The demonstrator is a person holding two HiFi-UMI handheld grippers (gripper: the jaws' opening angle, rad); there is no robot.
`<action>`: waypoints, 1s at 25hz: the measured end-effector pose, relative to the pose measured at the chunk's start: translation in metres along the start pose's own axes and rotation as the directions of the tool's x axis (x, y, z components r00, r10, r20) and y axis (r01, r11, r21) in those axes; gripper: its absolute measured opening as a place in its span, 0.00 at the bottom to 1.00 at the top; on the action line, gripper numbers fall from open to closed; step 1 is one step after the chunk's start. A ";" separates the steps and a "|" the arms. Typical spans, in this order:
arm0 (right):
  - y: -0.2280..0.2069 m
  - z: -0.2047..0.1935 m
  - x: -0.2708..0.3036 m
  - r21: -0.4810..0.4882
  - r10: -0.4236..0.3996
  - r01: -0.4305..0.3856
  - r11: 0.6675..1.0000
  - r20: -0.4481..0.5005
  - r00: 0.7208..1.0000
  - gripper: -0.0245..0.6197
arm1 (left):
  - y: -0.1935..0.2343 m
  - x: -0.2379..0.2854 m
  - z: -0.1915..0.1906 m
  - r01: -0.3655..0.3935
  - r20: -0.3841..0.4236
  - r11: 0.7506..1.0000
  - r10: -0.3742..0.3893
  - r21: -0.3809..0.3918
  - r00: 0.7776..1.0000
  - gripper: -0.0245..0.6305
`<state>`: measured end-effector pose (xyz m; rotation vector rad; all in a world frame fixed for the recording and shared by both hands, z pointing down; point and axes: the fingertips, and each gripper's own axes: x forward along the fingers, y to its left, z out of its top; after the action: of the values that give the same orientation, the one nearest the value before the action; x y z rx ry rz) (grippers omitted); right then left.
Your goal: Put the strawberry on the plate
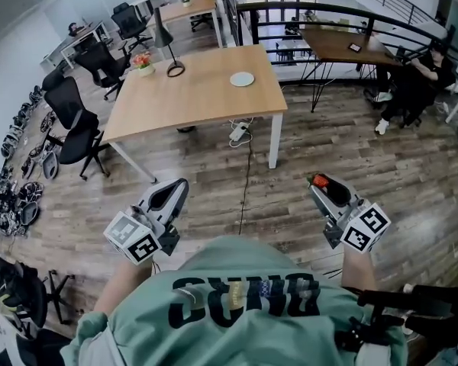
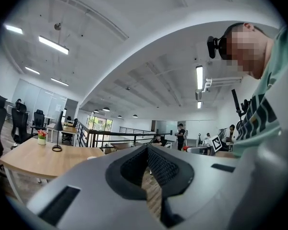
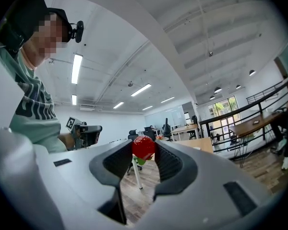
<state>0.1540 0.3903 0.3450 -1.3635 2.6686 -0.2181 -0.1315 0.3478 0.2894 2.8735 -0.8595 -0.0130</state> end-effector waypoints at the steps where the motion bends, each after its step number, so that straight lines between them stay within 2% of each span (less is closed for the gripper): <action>1: 0.002 0.000 0.007 -0.005 -0.007 0.007 1.000 -0.005 1.000 0.27 | 0.008 -0.001 0.000 0.010 0.003 1.000 -0.010 -0.006 1.000 0.04; 8: 0.027 0.010 0.076 -0.059 -0.058 0.057 0.997 -0.011 0.998 0.26 | 0.086 -0.016 0.008 0.063 0.050 0.998 -0.062 -0.023 0.997 0.04; 15: 0.065 0.024 0.177 -0.088 -0.075 0.072 0.994 -0.023 0.997 0.27 | 0.190 -0.045 0.041 0.091 0.076 0.995 -0.088 -0.035 0.993 0.04; 25: 0.093 0.010 0.290 -0.103 -0.087 0.078 0.992 -0.083 0.993 0.27 | 0.305 -0.077 0.029 0.109 0.087 0.990 -0.101 -0.090 0.991 0.04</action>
<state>-0.0858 0.2082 0.3016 -1.5305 2.7306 -0.1584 -0.3633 0.1339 0.3004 2.8427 -0.6997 -0.1791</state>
